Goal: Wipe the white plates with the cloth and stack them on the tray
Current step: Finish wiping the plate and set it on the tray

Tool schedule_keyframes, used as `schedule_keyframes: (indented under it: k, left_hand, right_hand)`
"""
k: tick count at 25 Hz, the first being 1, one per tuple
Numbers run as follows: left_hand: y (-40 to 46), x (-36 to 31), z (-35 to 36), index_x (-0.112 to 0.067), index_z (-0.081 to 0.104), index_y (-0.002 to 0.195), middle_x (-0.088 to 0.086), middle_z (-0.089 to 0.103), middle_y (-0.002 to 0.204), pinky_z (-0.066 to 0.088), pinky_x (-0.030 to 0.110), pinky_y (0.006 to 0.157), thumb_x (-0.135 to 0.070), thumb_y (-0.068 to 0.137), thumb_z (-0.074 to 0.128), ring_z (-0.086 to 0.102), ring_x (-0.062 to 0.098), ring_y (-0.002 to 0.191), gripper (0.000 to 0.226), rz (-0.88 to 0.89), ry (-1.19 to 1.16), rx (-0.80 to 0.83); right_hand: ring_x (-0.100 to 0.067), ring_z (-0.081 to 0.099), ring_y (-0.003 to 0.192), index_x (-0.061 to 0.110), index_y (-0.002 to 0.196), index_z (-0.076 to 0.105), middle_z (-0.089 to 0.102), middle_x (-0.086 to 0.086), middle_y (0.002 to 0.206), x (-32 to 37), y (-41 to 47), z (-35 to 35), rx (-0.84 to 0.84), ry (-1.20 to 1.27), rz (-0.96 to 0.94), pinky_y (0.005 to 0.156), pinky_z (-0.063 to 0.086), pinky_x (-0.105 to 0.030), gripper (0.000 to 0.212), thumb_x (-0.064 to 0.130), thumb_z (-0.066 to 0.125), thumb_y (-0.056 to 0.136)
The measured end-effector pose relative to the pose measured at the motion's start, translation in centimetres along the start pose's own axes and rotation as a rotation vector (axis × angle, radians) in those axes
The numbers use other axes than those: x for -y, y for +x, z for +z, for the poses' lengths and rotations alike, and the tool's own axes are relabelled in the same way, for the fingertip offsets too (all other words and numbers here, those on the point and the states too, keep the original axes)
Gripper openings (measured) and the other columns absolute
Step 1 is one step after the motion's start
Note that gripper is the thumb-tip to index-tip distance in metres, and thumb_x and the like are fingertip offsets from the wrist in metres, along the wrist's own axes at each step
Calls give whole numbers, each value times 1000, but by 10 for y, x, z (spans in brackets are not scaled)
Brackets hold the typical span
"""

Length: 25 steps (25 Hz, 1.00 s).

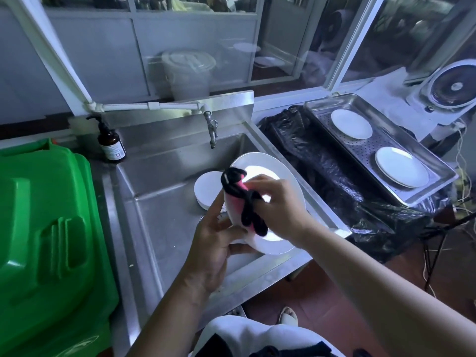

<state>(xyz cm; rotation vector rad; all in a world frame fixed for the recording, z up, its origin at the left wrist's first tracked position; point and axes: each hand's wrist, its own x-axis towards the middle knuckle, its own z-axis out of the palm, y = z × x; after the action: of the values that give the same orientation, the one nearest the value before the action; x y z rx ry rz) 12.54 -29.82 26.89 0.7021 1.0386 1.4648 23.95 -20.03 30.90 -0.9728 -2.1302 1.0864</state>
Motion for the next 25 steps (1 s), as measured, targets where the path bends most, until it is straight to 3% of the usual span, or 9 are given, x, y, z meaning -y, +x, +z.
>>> schedule_keyframes:
  k: [3, 6, 8, 12, 14, 18, 20, 22, 25]
  left_hand:
    - [-5, 1, -5, -31, 68, 126, 21, 73, 113, 60, 53, 76, 11, 82, 56, 71, 36, 101, 62, 24, -47, 8]
    - [-12, 5, -6, -21, 68, 121, 21, 70, 119, 58, 64, 81, -23, 88, 55, 69, 36, 106, 35, -10, -149, 12]
    - [-14, 9, -6, -18, 69, 116, 19, 71, 112, 56, 67, 82, -40, 87, 59, 70, 36, 102, 38, -46, -195, -46]
    - [-15, 14, -7, -32, 65, 130, 11, 70, 98, 58, 63, 79, -14, 96, 53, 70, 31, 92, 40, -43, -149, -83]
    - [-16, 17, -7, -33, 65, 130, 14, 71, 108, 60, 58, 76, -6, 92, 50, 69, 31, 96, 49, -41, -130, -82]
    - [-17, 13, -11, -37, 63, 133, 9, 65, 132, 60, 54, 75, -15, 79, 57, 66, 32, 113, 59, -35, -146, -83]
    - [-16, 11, -13, -38, 61, 135, 9, 64, 133, 60, 55, 76, -15, 78, 61, 65, 33, 115, 62, -49, -162, -73]
    - [-15, 11, -13, -36, 63, 134, 13, 64, 131, 60, 54, 77, -11, 77, 64, 64, 38, 119, 63, -68, -195, -59]
    - [-15, 10, -8, -29, 69, 128, 15, 64, 131, 61, 51, 75, -8, 76, 65, 61, 40, 122, 57, -97, -222, -31]
  right_hand:
    - [-11, 64, 91, 20, 93, 79, 68, -4, 101, -6, -18, 0, 135, 108, 54, 80, 47, -19, 35, -8, 59, 84]
    - [-12, 65, 93, 22, 93, 78, 68, -3, 102, -11, -27, -4, 185, 113, 69, 84, 49, -23, 36, -9, 62, 87]
    - [-13, 66, 92, 24, 92, 78, 67, -3, 103, -12, -35, -9, 257, 105, 93, 85, 54, -27, 32, -5, 65, 89]
    - [-21, 69, 90, 17, 98, 80, 67, -2, 103, -17, -51, -16, 343, 97, 141, 83, 58, -35, 17, 5, 74, 88]
    - [-16, 68, 87, 17, 95, 80, 67, 1, 101, -19, -57, -24, 402, 13, 164, 79, 56, -32, 19, 2, 71, 89]
    - [-12, 69, 76, 22, 86, 80, 70, 1, 100, -6, -59, -70, 639, -209, 296, 66, 57, -30, 33, -6, 63, 88]
    - [-14, 69, 68, 35, 78, 76, 72, -2, 91, 5, -50, -96, 502, -278, 289, 55, 52, -24, 43, -6, 66, 86]
    - [-16, 66, 54, 44, 78, 74, 72, -1, 76, 10, -32, -108, 168, -337, 220, 47, 48, -27, 42, 4, 68, 89]
    - [-17, 62, 60, 34, 118, 73, 76, -3, 90, -2, 3, -85, -187, -555, 74, 50, 43, -26, 43, 2, 57, 93]
